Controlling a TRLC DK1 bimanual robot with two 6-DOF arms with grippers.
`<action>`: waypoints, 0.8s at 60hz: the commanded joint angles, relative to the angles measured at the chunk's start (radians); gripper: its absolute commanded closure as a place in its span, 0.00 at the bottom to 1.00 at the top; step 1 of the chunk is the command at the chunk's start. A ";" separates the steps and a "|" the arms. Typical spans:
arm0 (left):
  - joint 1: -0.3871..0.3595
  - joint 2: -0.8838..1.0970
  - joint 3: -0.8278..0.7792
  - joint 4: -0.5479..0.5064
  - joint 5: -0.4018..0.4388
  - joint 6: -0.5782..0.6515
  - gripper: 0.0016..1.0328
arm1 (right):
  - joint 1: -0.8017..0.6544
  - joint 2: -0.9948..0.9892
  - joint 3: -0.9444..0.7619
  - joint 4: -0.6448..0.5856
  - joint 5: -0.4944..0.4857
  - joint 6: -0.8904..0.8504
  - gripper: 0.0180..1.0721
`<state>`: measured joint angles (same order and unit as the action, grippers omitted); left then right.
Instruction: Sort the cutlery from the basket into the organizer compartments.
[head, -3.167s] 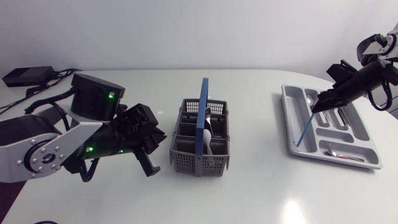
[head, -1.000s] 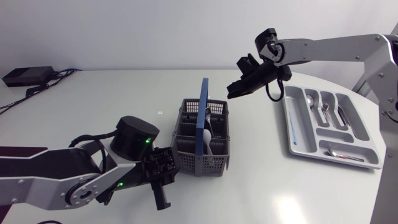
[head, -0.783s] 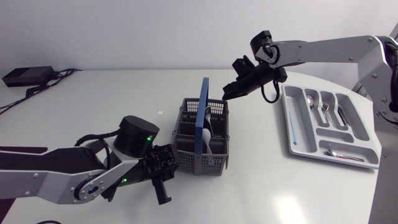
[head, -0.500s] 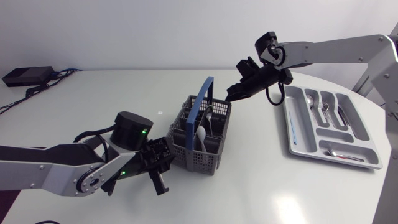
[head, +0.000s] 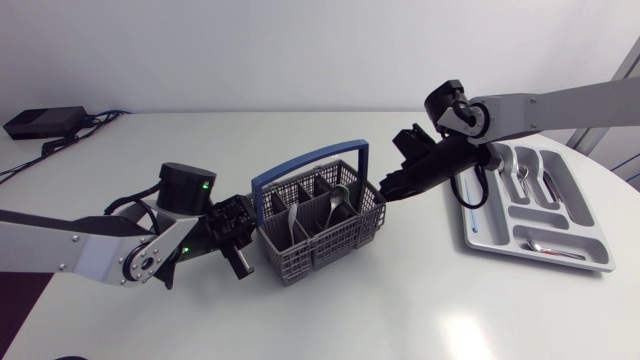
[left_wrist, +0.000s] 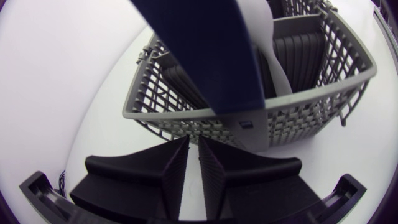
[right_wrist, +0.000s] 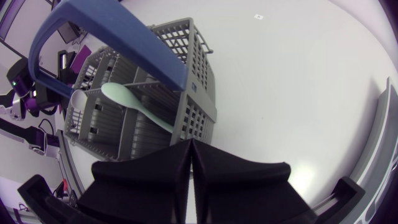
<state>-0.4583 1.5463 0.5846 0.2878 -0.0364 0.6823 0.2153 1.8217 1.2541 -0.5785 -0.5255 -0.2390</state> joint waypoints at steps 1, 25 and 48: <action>0.013 0.035 0.032 0.028 0.013 0.025 0.85 | 0.010 -0.070 -0.068 0.011 -0.005 0.000 0.94; 0.099 0.144 0.119 0.074 0.053 0.019 0.85 | 0.021 -0.216 -0.216 0.028 0.004 0.009 0.94; 0.150 -0.005 0.015 0.074 0.102 0.013 0.84 | 0.022 -0.364 -0.266 0.039 0.082 0.049 0.93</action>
<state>-0.3199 1.6211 0.6476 0.3603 0.0456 0.6823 0.2283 1.4864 1.0096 -0.5449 -0.4549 -0.2237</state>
